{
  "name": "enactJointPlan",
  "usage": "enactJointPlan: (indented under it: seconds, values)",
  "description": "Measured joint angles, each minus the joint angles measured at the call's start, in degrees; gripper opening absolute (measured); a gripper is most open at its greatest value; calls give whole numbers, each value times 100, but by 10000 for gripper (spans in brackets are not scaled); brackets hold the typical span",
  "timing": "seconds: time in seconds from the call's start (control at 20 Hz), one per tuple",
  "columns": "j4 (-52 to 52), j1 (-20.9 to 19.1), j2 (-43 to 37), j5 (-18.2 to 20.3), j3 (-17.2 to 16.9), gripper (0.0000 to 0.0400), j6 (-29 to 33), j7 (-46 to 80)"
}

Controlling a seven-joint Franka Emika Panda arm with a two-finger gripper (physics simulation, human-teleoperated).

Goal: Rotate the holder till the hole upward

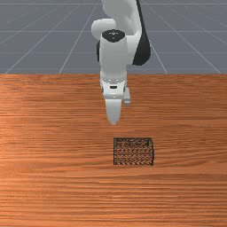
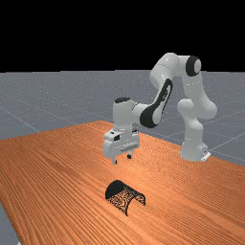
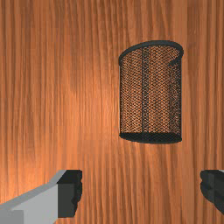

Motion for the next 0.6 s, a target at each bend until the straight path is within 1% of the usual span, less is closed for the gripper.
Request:
enactJointPlan:
  seconds: [0.05,0.1,0.15,0.2,0.25,0.3,0.35,0.45,0.55,0.6]
  values:
    - [0,0,0,0,0,243,0,0]
    - [0,0,0,0,0,148,0,0]
    - [0,0,0,0,0,90,0,0]
    - [0,0,0,0,0,54,0,0]
    - [0,0,0,0,0,33,0,0]
    - [-162,-187,-95,444,169,20,29,-398]
    - [-182,-25,-83,26,22,12,121,-92]
    - [-194,-24,-22,28,20,5,185,-83]
    - [-193,75,-9,-50,0,2,180,150]
    - [-170,108,9,87,95,1,185,237]
